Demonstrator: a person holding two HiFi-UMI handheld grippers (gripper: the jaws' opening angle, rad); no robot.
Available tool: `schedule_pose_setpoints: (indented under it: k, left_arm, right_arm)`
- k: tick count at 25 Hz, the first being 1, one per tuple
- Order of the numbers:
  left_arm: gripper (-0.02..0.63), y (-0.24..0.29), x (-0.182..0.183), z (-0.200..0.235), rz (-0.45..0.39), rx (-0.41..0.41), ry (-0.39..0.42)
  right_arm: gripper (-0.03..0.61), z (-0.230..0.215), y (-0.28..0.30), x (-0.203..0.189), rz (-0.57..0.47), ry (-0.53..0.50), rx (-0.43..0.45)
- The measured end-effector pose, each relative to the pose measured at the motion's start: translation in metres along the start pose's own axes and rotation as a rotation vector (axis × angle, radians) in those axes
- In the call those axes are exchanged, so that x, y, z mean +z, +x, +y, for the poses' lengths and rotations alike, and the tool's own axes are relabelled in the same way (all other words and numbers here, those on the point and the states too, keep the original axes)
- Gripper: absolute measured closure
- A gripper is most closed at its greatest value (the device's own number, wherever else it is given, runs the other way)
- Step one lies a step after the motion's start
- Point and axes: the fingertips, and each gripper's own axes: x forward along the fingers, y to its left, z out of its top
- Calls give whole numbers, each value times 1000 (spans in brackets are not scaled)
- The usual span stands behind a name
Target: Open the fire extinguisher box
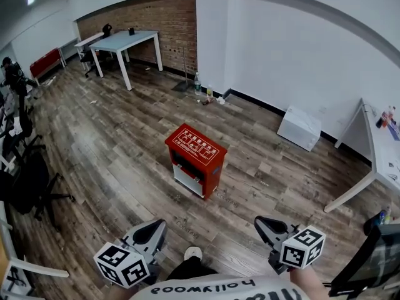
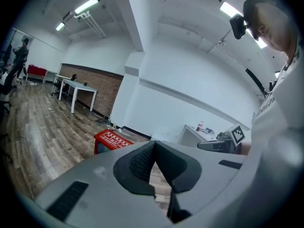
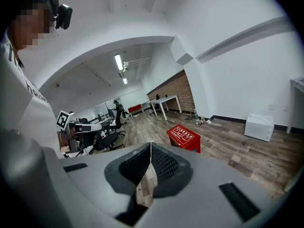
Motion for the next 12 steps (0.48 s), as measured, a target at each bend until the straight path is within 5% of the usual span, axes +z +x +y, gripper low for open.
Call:
schedule_pose_setpoints:
  k: [12]
  left_arm:
    - [609,53,49,69,30,-46,-28]
  right_arm:
    - [569,-16,71,47,15,6,-25]
